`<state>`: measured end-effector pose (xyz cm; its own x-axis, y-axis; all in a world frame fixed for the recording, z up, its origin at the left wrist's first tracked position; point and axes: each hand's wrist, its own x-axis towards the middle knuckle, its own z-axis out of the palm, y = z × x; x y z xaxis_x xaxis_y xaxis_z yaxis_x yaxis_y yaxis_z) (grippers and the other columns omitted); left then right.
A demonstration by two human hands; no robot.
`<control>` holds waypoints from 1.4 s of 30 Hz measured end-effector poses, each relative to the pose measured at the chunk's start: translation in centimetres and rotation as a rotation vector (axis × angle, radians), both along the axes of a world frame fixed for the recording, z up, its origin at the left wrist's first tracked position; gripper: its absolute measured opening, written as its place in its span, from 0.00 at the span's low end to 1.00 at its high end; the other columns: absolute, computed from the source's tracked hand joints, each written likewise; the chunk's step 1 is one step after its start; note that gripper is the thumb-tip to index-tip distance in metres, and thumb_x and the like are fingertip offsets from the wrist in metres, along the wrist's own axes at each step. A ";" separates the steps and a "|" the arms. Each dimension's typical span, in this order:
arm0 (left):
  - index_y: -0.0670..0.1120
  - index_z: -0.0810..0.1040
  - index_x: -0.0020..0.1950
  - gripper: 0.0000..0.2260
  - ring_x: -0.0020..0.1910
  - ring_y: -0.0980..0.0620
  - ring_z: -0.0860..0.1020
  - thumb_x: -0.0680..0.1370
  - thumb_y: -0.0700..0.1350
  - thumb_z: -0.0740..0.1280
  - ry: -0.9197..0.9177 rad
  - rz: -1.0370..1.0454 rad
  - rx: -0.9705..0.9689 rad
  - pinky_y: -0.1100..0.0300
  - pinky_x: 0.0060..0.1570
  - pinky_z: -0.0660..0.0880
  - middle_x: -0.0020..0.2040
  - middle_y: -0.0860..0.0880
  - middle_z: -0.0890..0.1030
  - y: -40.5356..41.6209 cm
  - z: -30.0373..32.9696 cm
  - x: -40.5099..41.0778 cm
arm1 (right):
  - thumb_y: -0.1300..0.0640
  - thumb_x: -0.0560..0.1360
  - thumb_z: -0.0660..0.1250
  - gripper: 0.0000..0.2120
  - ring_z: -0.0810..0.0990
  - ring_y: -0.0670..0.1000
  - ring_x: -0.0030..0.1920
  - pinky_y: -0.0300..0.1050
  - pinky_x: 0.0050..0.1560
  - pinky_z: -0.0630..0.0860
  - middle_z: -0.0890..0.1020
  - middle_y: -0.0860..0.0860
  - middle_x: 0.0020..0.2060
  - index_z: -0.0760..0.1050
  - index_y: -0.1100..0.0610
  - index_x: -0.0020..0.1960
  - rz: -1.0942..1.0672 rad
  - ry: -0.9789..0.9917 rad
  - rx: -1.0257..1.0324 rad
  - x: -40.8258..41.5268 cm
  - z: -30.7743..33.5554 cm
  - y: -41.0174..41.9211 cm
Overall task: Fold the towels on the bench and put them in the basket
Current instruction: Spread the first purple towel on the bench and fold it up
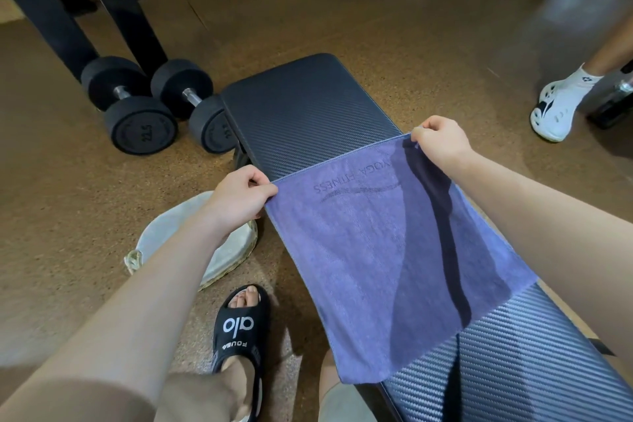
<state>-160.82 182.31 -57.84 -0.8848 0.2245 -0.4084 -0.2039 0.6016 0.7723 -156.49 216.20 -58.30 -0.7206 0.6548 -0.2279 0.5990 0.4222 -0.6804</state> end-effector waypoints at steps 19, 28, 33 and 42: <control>0.43 0.82 0.45 0.03 0.48 0.45 0.83 0.77 0.41 0.71 0.089 -0.138 0.082 0.51 0.52 0.83 0.48 0.41 0.84 -1.3 1.2 -0.1 | 0.61 0.59 0.72 0.05 0.78 0.55 0.43 0.49 0.52 0.76 0.80 0.48 0.27 0.77 0.53 0.30 -0.189 0.152 -0.381 0.2 0.5 0.7; 0.49 0.83 0.42 0.04 0.42 0.52 0.80 0.76 0.46 0.73 0.234 -0.204 -0.017 0.55 0.47 0.76 0.41 0.52 0.84 -1.5 1.2 -0.2 | 0.64 0.68 0.73 0.11 0.77 0.50 0.39 0.44 0.47 0.71 0.80 0.48 0.27 0.77 0.52 0.30 -0.092 0.170 -0.339 0.2 1.1 0.3; 0.47 0.82 0.42 0.05 0.37 0.59 0.76 0.76 0.47 0.74 0.290 -0.161 -0.020 0.63 0.41 0.72 0.40 0.52 0.83 -1.4 1.4 -0.1 | 0.61 0.69 0.75 0.10 0.77 0.49 0.36 0.41 0.39 0.71 0.81 0.49 0.34 0.76 0.53 0.35 -0.081 0.212 -0.275 0.5 1.4 0.6; 0.48 0.79 0.39 0.08 0.36 0.57 0.77 0.75 0.46 0.76 0.537 -0.101 -0.038 0.66 0.39 0.73 0.37 0.52 0.82 -2.2 4.7 0.6 | 0.62 0.72 0.73 0.10 0.77 0.42 0.34 0.36 0.43 0.74 0.80 0.47 0.36 0.82 0.53 0.52 0.075 0.325 -0.140 2.3 5.3 0.9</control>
